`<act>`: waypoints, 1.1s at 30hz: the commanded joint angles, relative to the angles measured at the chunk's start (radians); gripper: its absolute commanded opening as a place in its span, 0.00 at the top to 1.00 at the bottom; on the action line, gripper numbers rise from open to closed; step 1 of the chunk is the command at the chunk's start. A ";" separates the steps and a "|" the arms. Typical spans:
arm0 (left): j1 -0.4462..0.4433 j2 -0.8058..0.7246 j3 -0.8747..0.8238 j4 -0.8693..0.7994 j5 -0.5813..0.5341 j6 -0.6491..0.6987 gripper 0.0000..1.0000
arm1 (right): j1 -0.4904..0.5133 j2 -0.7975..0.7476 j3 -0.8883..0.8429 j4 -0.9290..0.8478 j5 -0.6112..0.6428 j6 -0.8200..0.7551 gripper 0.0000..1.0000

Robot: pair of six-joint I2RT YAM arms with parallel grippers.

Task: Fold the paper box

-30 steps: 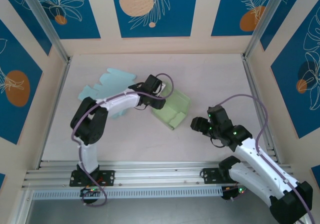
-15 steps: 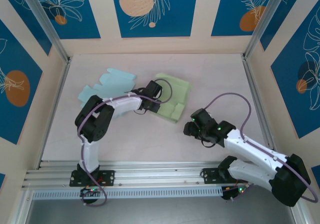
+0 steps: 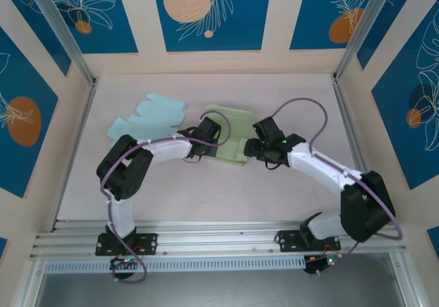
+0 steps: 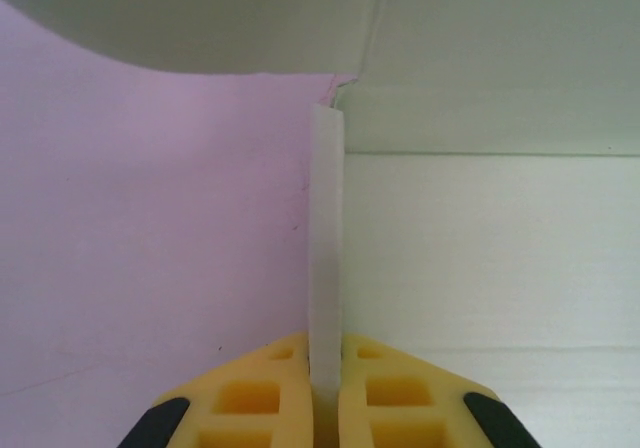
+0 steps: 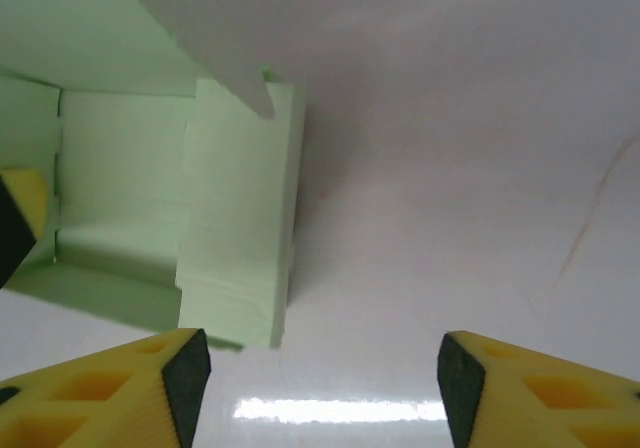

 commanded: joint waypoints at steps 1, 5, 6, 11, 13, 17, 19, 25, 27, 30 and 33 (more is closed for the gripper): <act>-0.011 -0.007 -0.017 -0.089 -0.035 -0.027 0.92 | -0.032 0.074 0.050 0.031 -0.069 -0.072 0.40; -0.011 0.001 0.000 -0.109 -0.040 -0.021 0.92 | -0.055 0.161 0.072 0.081 -0.103 -0.079 0.48; -0.011 0.005 0.003 -0.113 -0.041 -0.020 0.92 | -0.059 0.184 0.079 0.090 -0.106 -0.080 0.48; -0.013 0.014 0.010 -0.115 -0.038 -0.019 0.92 | -0.058 0.266 0.113 0.137 -0.153 -0.090 0.50; -0.013 0.019 0.013 -0.116 -0.036 -0.021 0.92 | -0.053 0.290 0.124 0.145 -0.159 -0.088 0.51; -0.015 0.031 0.018 -0.113 -0.029 -0.028 0.92 | -0.047 0.330 0.143 0.146 -0.159 -0.090 0.54; -0.016 0.035 0.022 -0.112 -0.026 -0.032 0.92 | -0.041 0.350 0.151 0.140 -0.149 -0.089 0.55; -0.017 0.042 0.033 -0.112 -0.031 -0.041 0.92 | -0.001 0.417 0.196 0.045 0.006 -0.083 0.63; -0.017 0.042 0.035 -0.109 -0.033 -0.046 0.92 | 0.012 0.447 0.215 0.002 0.075 -0.083 0.63; -0.017 0.040 0.038 -0.111 -0.043 -0.050 0.92 | 0.041 0.489 0.248 -0.056 0.160 -0.080 0.62; -0.018 0.042 0.043 -0.117 -0.054 -0.052 0.93 | 0.068 0.514 0.265 -0.098 0.222 -0.069 0.63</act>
